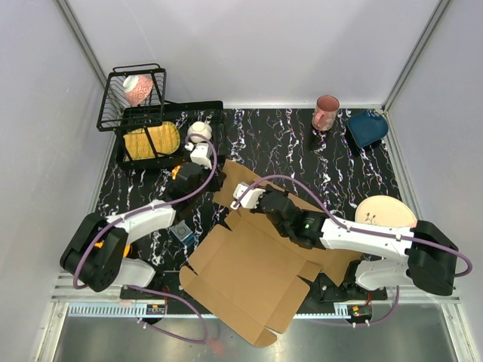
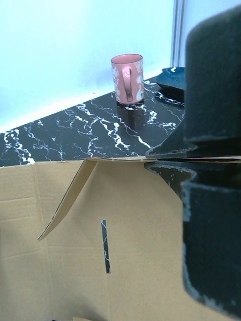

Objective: Fold the paper box

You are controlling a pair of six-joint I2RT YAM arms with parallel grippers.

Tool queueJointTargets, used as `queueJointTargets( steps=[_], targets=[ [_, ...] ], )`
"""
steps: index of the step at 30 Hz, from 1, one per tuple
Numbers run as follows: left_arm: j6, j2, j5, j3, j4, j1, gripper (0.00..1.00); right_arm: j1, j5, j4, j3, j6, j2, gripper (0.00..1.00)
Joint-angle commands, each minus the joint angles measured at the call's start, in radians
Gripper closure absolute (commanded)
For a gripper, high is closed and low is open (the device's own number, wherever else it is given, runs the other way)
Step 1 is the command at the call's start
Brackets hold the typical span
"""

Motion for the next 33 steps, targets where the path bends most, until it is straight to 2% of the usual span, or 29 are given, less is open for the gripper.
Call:
queueJointTargets(
  steps=[1,4,6,9,10,13,14,17,22,25,29,33],
  targets=[
    [-0.053,-0.068,0.061,-0.065,0.109,-0.004,0.75,0.055,0.015,0.009,-0.008,-0.083,0.008,1.0],
    [-0.111,-0.122,0.042,-0.157,0.213,-0.006,0.82,0.068,0.068,0.068,-0.025,-0.178,0.015,1.0],
    [-0.149,-0.154,-0.005,-0.237,0.323,-0.012,0.82,0.069,0.117,0.152,-0.039,-0.283,0.025,1.0],
    [-0.172,-0.199,-0.088,-0.284,0.4,-0.027,0.79,0.069,0.178,0.28,-0.045,-0.449,0.048,1.0],
    [-0.175,-0.211,-0.096,-0.285,0.402,-0.029,0.77,0.071,0.186,0.305,-0.042,-0.487,0.055,1.0],
    [-0.183,-0.245,-0.122,-0.289,0.411,-0.036,0.63,0.068,0.179,0.371,-0.028,-0.616,0.055,1.0],
    [-0.186,-0.252,-0.128,-0.291,0.411,-0.038,0.53,0.068,0.176,0.41,-0.027,-0.67,0.052,1.0],
    [-0.189,-0.282,-0.15,-0.288,0.396,-0.041,0.44,0.063,0.163,0.42,0.004,-0.733,0.055,1.0],
    [-0.192,-0.34,-0.185,-0.294,0.35,-0.041,0.4,0.062,0.183,0.406,0.013,-0.667,0.084,1.0],
    [-0.201,-0.395,-0.24,-0.312,0.296,-0.041,0.39,0.075,0.24,0.444,-0.036,-0.557,0.103,1.0],
    [-0.212,-0.438,-0.303,-0.334,0.248,-0.043,0.39,0.112,0.295,0.386,-0.07,-0.341,0.101,1.0],
    [-0.226,-0.457,-0.328,-0.354,0.261,-0.052,0.38,0.152,0.364,0.506,-0.134,-0.331,0.104,1.0]
  ],
)
